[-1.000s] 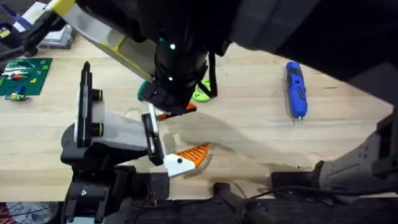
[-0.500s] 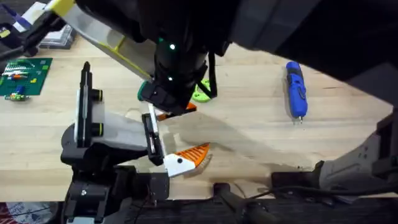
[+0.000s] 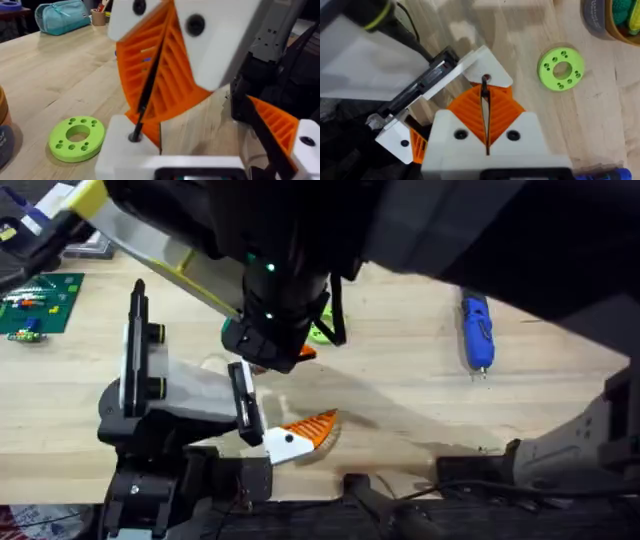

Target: Pick up the gripper from the table and insert it into the empty holder that is missing its gripper. Then pick up a screw, insert it into the mounting hole, and use the screwdriver to tighten it. Finally, clean up the table by picking up the vegetable and placing it into the bucket.

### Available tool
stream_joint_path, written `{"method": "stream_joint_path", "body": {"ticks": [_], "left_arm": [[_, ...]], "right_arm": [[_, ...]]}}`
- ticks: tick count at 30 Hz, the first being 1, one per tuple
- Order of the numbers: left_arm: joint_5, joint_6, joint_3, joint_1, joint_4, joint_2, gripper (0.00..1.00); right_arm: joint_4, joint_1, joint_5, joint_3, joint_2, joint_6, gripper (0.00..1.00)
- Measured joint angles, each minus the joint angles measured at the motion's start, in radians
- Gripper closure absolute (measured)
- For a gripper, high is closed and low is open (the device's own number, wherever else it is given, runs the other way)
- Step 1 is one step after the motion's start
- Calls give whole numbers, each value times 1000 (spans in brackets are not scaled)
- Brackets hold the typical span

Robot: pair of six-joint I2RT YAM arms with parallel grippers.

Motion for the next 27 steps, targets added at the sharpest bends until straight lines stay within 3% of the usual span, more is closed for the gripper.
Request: {"method": "stream_joint_path", "body": {"ticks": [27], "left_arm": [[0, 0, 0, 0, 0, 0, 15]], "right_arm": [[-6, 0, 13, 2, 10, 0, 993]]}}
